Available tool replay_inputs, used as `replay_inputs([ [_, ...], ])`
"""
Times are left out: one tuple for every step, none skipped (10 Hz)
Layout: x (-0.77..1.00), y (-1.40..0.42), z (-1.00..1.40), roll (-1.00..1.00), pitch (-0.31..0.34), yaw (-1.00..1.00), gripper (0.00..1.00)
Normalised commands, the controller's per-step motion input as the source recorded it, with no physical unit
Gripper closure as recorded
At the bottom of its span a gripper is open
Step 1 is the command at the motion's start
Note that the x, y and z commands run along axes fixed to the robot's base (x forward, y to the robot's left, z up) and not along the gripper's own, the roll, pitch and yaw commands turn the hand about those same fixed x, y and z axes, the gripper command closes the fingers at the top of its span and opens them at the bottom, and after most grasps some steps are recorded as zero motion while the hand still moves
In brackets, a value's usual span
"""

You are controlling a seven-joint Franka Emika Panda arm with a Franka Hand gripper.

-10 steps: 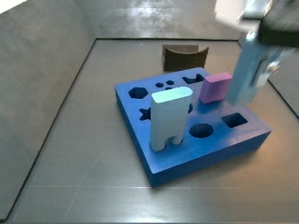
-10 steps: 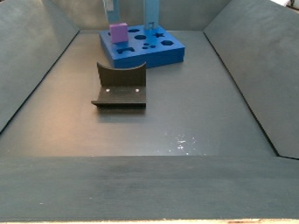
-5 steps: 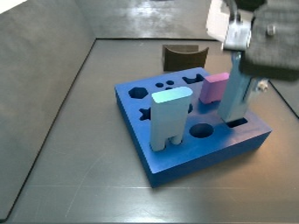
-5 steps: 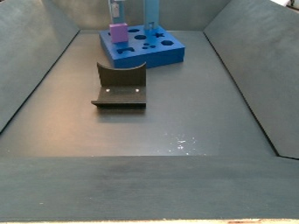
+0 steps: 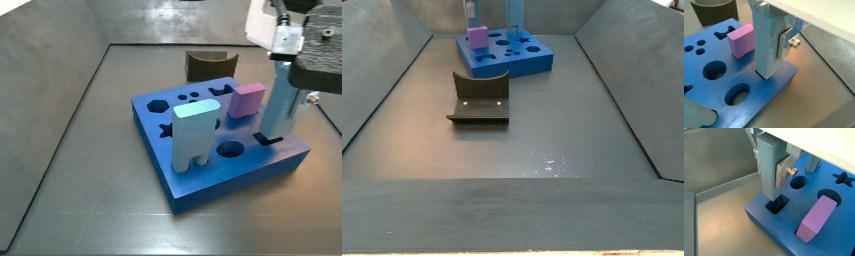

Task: Pick up the rectangle object. Move to above the board. Insert the rectangle object.
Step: Insert the rectangle object.

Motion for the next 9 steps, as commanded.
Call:
replay_inputs([
  [0.18, -0.05, -0.44, 0.03, 0.000, -0.05, 1.00],
  [0.12, 0.00, -0.31, 0.00, 0.000, 0.00, 1.00],
  [0.11, 0.30, 0.00, -0.41, 0.057, 0.02, 1.00],
  [0.00, 0.25, 0.11, -0.45, -0.029, 0.06, 1.00],
  [0.00, 0.06, 0.01, -0.18, -0.023, 0.00, 1.00],
  [0.00, 0.01, 0.00, -0.02, 0.000, 0.00, 1.00],
  [0.00, 0.25, 0.12, -0.39, -0.003, 0.03, 1.00],
  [0.00, 0.00, 0.00, 0.10, 0.003, 0.00, 1.00],
  [0.00, -0.21, 0.11, 0.82, 0.071, 0.00, 1.00],
])
